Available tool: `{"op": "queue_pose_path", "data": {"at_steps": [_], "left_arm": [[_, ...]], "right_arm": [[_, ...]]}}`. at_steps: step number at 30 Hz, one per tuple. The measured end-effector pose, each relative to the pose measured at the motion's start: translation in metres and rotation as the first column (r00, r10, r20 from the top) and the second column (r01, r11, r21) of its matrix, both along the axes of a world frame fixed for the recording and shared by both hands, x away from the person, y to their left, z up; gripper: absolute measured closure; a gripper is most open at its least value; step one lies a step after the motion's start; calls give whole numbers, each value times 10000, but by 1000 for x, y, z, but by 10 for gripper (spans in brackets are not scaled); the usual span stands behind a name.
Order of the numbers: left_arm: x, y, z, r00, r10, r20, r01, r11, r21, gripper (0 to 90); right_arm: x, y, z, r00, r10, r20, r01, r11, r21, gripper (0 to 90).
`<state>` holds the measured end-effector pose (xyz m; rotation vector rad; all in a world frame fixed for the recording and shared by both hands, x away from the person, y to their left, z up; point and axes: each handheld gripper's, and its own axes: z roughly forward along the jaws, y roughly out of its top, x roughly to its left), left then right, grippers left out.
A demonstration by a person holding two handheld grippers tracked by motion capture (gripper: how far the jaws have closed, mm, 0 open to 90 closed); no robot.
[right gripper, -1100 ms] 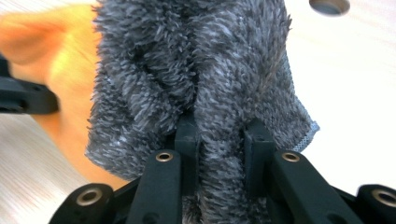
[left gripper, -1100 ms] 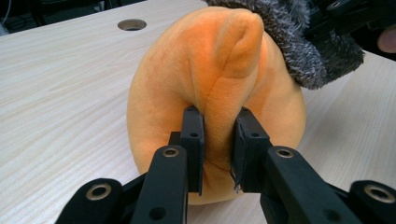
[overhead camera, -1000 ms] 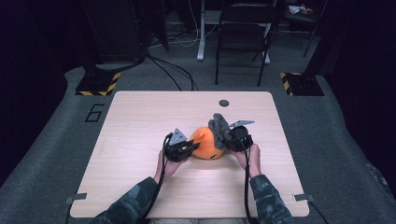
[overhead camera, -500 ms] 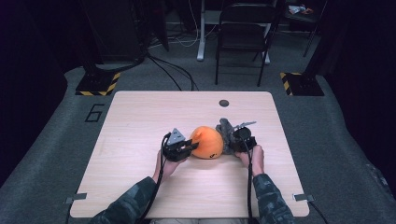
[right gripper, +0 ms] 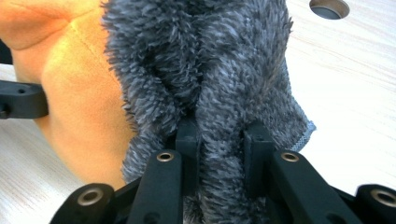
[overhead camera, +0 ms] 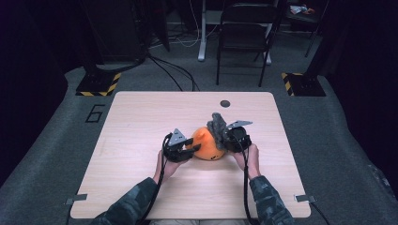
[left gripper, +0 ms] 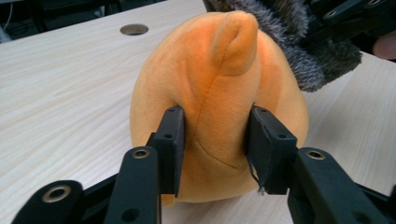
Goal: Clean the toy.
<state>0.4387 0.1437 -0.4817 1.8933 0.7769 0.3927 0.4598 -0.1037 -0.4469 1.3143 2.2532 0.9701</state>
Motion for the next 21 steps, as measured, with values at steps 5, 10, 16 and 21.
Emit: {"op": "queue_pose_path", "data": {"at_steps": [5,10,16,21], "left_arm": [[2,2,-1,10000,39,68,-39,10000,-17,528],[3,7,0,9999,130,-93,-131,9999,-62,429],[5,16,-5,9996,-76,-259,77,10000,37,356],[10,20,-15,9967,-408,-708,413,9991,56,345]], "right_arm": [[2,0,-3,10000,-31,53,31,10000,-29,729],[0,2,-5,9999,25,103,-24,9999,-106,730],[2,-2,-7,10000,1,1,-1,9999,-154,730],[3,-4,-8,10000,-69,-43,69,9999,-156,730]]}}
